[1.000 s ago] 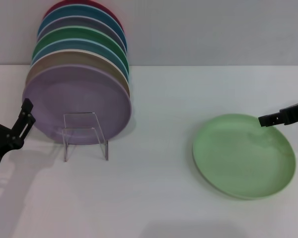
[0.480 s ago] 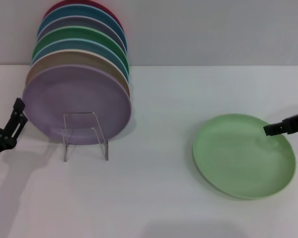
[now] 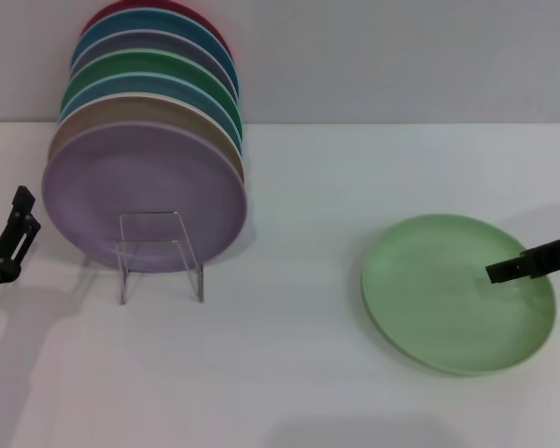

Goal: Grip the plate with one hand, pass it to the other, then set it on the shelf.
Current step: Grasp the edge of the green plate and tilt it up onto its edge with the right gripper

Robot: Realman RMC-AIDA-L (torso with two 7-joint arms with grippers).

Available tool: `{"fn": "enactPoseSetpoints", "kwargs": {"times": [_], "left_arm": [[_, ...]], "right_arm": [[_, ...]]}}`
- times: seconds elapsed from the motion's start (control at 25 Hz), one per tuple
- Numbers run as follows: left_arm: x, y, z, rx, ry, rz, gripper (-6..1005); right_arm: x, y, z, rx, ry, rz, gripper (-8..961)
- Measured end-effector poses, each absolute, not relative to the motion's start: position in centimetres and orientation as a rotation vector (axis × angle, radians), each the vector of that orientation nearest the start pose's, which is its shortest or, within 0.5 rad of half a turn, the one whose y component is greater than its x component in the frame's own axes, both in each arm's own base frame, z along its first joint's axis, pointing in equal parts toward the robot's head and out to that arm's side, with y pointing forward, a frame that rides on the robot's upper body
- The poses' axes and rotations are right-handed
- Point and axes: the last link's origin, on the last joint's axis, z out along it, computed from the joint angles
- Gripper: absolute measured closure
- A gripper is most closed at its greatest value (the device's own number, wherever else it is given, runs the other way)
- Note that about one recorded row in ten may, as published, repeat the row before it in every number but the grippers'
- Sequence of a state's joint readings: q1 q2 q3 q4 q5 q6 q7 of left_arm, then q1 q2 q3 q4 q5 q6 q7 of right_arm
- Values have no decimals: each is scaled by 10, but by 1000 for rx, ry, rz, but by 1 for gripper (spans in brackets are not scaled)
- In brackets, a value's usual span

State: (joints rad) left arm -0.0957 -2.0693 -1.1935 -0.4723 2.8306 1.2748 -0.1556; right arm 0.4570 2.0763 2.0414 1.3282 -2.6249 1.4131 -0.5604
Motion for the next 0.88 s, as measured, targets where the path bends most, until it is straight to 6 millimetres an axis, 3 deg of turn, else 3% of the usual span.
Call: {"fn": "enactPoseSetpoints", "kwargs": {"times": [0.88], "left_arm": [[-327, 264, -3, -1579, -436, -817, 200]], "right_arm": [[270, 363, 60, -2131, 1264, -346, 357]]}}
